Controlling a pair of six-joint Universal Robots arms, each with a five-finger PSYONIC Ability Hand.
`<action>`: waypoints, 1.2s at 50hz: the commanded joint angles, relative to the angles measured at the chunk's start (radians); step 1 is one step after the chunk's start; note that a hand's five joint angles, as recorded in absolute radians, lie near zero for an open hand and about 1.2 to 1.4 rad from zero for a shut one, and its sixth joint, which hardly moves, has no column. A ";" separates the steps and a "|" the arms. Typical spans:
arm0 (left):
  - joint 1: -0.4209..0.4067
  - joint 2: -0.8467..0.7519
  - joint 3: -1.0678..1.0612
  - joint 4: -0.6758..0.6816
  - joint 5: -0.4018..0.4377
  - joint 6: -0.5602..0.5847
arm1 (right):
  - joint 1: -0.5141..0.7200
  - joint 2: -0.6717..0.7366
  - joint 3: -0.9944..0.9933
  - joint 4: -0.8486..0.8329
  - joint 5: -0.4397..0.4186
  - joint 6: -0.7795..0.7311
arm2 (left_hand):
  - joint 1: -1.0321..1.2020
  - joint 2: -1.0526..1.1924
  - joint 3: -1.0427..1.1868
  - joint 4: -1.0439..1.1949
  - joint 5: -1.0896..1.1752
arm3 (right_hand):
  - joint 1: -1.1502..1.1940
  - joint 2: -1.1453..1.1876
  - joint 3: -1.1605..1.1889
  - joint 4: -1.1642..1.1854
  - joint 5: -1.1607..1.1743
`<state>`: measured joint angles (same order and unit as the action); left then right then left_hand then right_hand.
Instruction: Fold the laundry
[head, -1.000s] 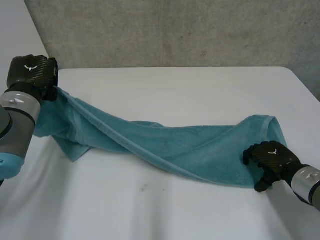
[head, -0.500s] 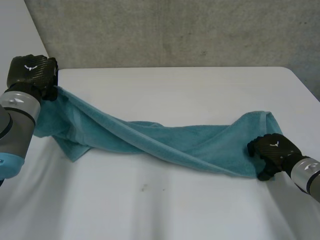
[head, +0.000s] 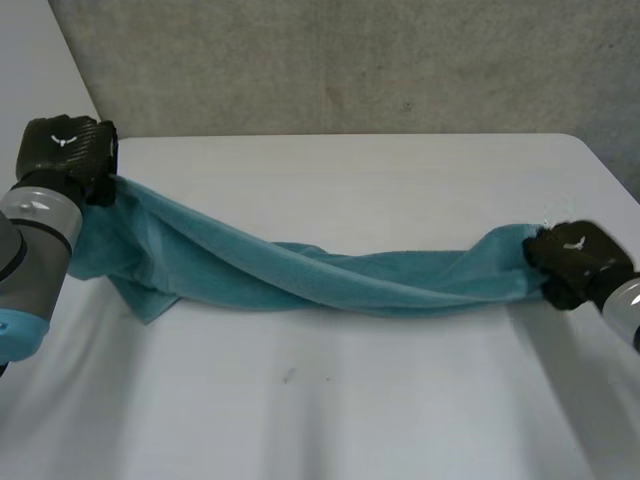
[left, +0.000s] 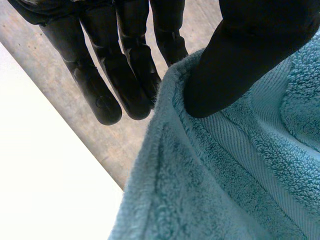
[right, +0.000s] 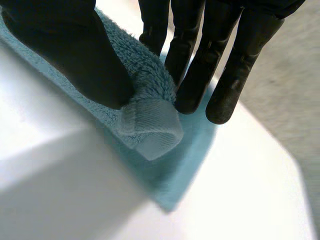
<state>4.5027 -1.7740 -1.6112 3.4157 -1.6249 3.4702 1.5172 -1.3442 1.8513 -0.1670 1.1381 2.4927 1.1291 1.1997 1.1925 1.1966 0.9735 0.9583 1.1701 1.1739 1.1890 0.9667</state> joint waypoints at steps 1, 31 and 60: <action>0.003 0.060 -0.088 -0.055 0.002 0.013 | -0.012 -0.199 -0.125 0.379 0.045 -0.012 | 0.267 0.197 0.204 0.200 0.248 | 0.438 0.226 0.222 0.207 0.255; -0.007 -0.225 0.410 -0.064 0.060 0.251 | 0.179 0.226 -1.068 0.546 0.282 0.068 | 0.267 0.197 0.204 0.200 0.248 | 0.438 0.226 0.222 0.207 0.255; 0.023 -0.191 -0.146 0.413 0.089 0.030 | 0.201 0.173 -0.328 0.123 0.112 0.118 | 0.267 0.197 0.204 0.200 0.248 | 0.438 0.226 0.222 0.207 0.255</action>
<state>4.5104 -1.8823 -1.5462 3.7722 -1.5457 3.4971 1.7223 -1.3108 1.3776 0.0043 1.3305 2.6592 1.1290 1.2010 1.1945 1.1968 0.9735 0.9584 1.1701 1.1868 1.1921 0.9855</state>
